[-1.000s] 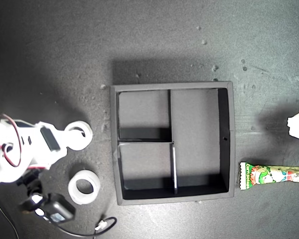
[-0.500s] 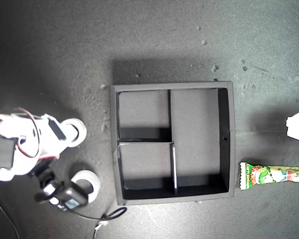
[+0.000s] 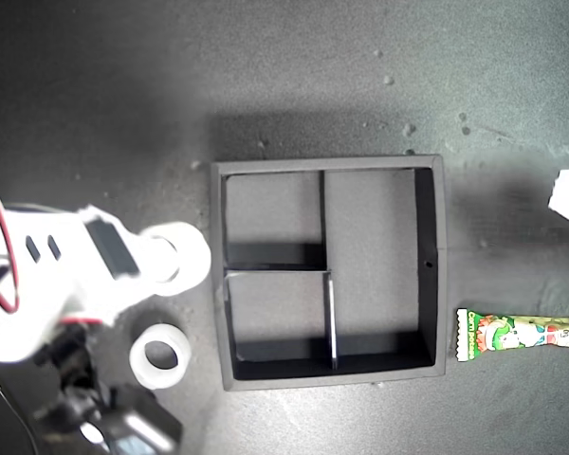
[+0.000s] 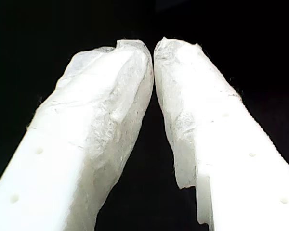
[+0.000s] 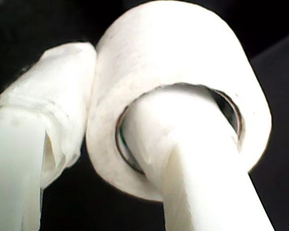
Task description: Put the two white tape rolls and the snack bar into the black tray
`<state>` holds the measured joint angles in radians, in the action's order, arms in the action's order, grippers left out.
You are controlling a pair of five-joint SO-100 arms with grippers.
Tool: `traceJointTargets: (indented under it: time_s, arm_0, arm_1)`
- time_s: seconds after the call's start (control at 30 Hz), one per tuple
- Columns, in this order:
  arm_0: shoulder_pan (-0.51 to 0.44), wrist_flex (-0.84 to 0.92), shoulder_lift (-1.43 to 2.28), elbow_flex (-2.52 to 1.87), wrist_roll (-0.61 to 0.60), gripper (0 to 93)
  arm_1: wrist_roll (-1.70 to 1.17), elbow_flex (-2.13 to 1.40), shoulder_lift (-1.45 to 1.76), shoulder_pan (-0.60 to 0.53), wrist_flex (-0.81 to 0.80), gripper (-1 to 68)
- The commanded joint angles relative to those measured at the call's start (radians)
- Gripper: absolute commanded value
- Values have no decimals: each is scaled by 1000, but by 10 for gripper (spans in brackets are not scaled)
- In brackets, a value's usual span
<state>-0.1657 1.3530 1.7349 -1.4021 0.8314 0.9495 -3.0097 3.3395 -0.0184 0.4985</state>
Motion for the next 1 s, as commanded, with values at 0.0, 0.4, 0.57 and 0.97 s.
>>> traceJointTargets:
  time_s: [0.0, 0.4, 0.57, 0.97]
  arm_0:
    - [-44, 95, -265, 451, -25, 2]
    - [-114, 480, -1005, 1388, 58, 3]
    - [-124, 480, -1086, 1388, 97, 5]
    - [-156, 482, -1172, 1433, 141, 105]
  arm_1:
    - [-308, 147, -3, -103, 5, 39]
    - [-351, 649, -715, -259, 12, 119]
    - [34, 879, -999, -235, 181, 75]
    - [750, 540, -985, -491, 120, 161]
